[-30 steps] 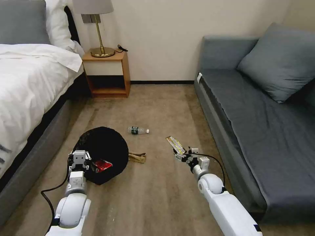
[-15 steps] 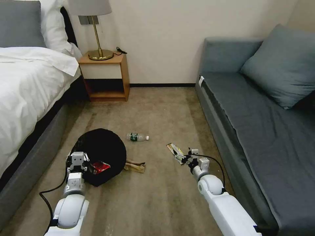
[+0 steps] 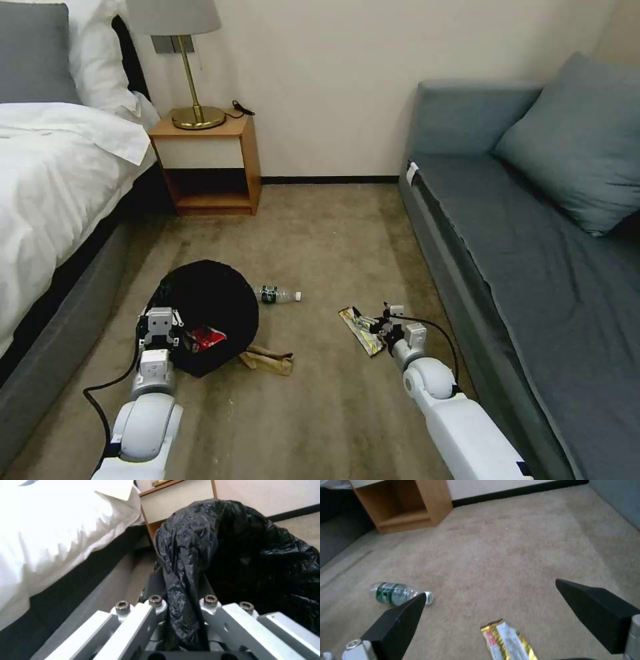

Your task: Pick up the trash bin, then pick up the garbage on the floor and place it into the trash bin.

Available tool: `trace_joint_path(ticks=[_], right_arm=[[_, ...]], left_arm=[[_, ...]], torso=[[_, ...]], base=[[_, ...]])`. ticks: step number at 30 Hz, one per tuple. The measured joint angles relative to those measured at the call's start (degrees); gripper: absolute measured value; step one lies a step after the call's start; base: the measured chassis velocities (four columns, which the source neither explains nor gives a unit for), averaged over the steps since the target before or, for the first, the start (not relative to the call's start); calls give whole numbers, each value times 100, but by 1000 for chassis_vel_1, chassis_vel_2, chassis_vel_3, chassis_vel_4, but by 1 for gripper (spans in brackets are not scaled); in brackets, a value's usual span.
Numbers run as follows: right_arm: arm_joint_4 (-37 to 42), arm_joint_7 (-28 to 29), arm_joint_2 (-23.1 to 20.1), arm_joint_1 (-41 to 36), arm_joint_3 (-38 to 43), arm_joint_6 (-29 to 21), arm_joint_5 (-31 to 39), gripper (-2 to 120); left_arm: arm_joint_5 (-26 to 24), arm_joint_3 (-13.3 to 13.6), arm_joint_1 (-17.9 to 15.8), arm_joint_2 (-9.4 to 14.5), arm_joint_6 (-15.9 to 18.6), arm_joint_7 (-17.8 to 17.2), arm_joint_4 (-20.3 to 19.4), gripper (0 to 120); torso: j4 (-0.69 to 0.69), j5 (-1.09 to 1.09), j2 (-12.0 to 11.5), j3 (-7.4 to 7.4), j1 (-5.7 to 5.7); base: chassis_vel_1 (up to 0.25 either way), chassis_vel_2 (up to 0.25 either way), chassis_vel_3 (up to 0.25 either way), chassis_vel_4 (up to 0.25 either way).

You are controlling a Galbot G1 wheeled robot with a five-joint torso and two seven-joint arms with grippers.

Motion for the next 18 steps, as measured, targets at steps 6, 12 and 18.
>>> trace_joint_path(ticks=[6, 12, 18], right_arm=[[16, -12, 1, -49, 24, 20, -42, 100], [53, -30, 0, -112, 44, 39, -98, 100], [87, -54, -17, -190, 71, 65, -182, 100]], left_arm=[[-21, 0, 19, -27, -28, -8, 2, 5], [-29, -6, 53, -24, -59, -3, 1, 5], [-23, -15, 114, -34, -138, 34, 5, 5]], torso=[[-1, 0, 0, 0, 0], [0, 0, 0, 0, 0], [0, 0, 0, 0, 0]], base=[[-126, 118, 121, -124], [-118, 127, 132, -127], [-135, 127, 135, -131]])
